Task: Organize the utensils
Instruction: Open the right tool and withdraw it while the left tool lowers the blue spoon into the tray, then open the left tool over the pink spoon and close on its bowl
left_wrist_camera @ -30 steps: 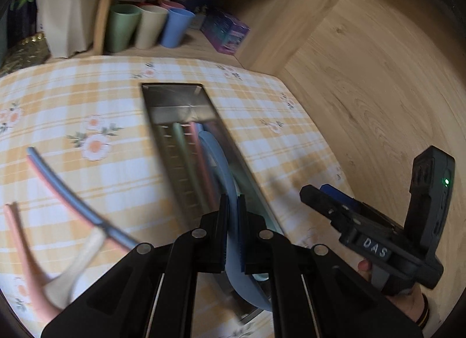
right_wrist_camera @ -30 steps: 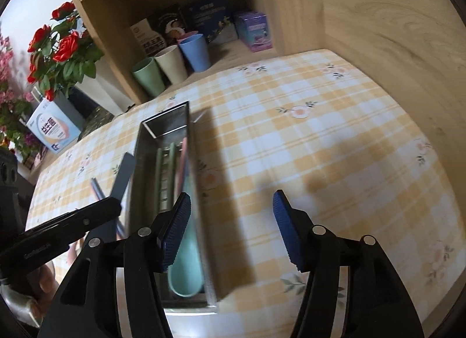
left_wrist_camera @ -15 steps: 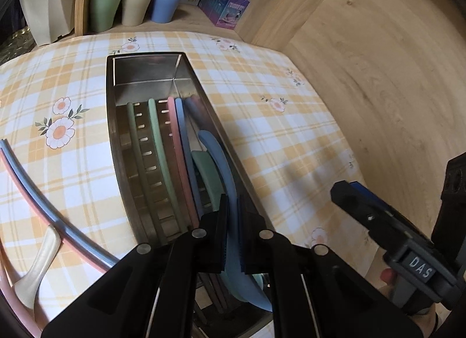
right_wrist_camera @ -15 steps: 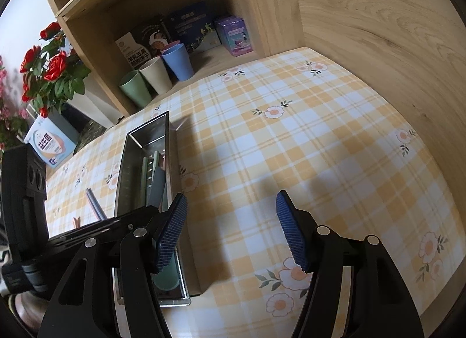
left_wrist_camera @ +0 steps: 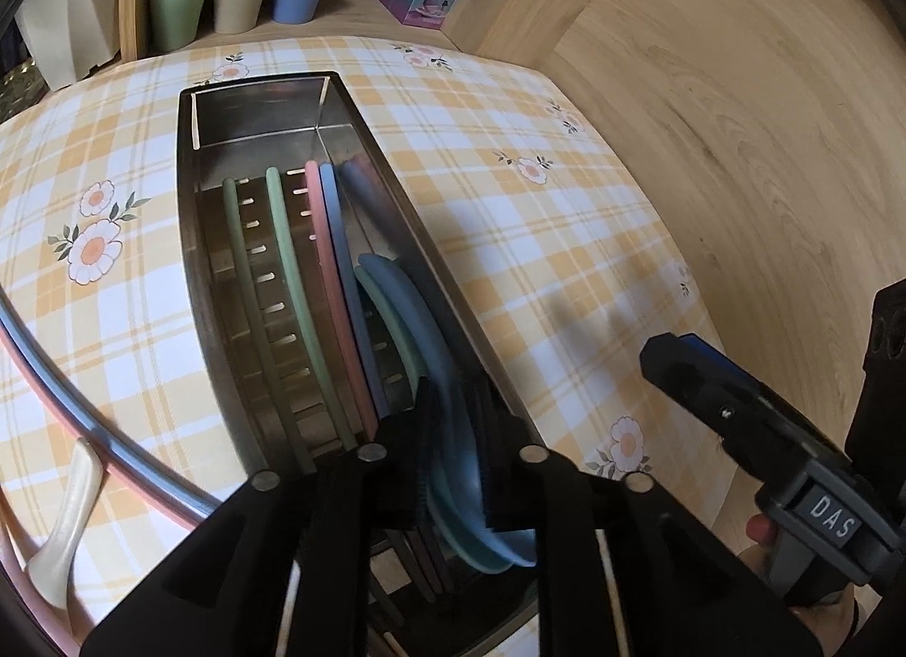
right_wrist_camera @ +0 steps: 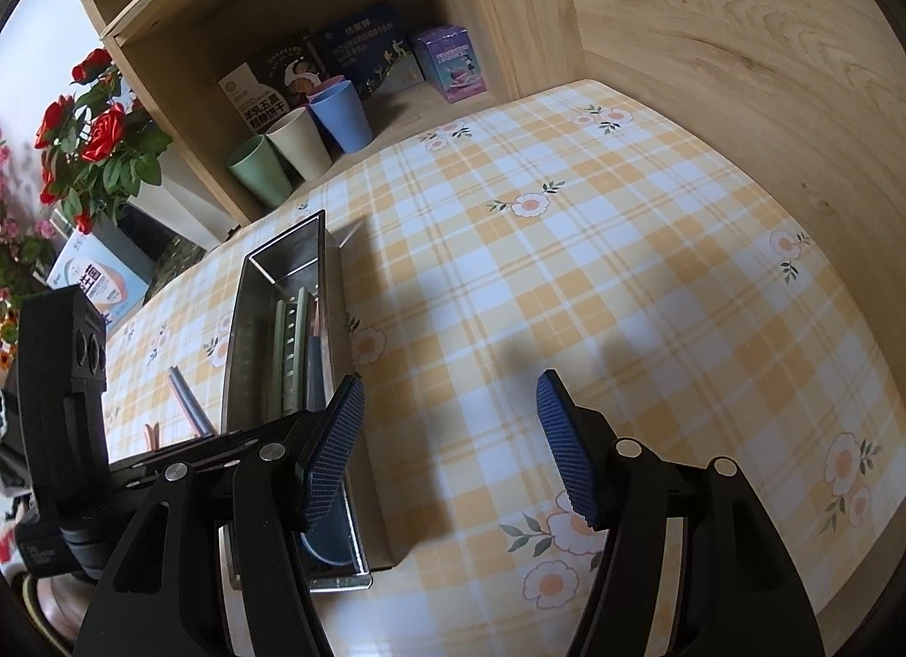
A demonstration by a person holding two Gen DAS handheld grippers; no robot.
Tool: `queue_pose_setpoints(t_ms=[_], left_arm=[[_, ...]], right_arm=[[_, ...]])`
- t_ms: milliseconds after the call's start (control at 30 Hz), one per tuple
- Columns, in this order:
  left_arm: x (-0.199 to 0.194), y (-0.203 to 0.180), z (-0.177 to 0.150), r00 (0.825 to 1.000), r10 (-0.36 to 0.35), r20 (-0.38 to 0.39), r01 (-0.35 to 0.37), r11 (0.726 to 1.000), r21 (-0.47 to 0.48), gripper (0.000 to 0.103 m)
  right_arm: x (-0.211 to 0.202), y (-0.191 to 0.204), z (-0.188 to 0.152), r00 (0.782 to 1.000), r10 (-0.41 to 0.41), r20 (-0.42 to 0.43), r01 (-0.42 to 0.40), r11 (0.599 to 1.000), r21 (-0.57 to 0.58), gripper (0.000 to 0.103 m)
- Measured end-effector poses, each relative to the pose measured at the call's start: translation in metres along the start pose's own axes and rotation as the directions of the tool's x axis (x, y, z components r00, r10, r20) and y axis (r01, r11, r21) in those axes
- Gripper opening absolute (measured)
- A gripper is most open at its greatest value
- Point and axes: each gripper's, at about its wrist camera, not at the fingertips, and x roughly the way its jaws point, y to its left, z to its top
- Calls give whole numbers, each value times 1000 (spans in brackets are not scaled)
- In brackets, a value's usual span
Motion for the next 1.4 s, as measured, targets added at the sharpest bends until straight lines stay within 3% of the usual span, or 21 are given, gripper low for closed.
queue_pose_setpoints(t_ms=[333, 433, 600, 700, 900, 1400], left_arm=[[-62, 23, -3, 994, 26, 107, -30, 999, 39, 40], [-86, 45, -7, 990, 40, 137, -45, 999, 30, 41], [-124, 94, -23, 976, 138, 170, -144, 989, 23, 41], [-139, 130, -38, 967, 201, 158, -196, 980, -43, 41], [-150, 175, -71, 960, 255, 117, -234, 958, -167, 41], [-133, 187, -96, 971, 227, 69, -199, 939, -279, 40]], right_arm=[[-6, 16, -10, 999, 36, -2, -36, 999, 6, 61], [-4, 27, -15, 998, 55, -9, -55, 998, -4, 61], [4, 43, -24, 995, 91, -30, -91, 996, -1, 61], [10, 54, -28, 993, 105, -47, -106, 994, -9, 61], [18, 69, -32, 991, 118, -66, -120, 993, -22, 61], [16, 77, -32, 992, 103, -73, -105, 994, -32, 61]])
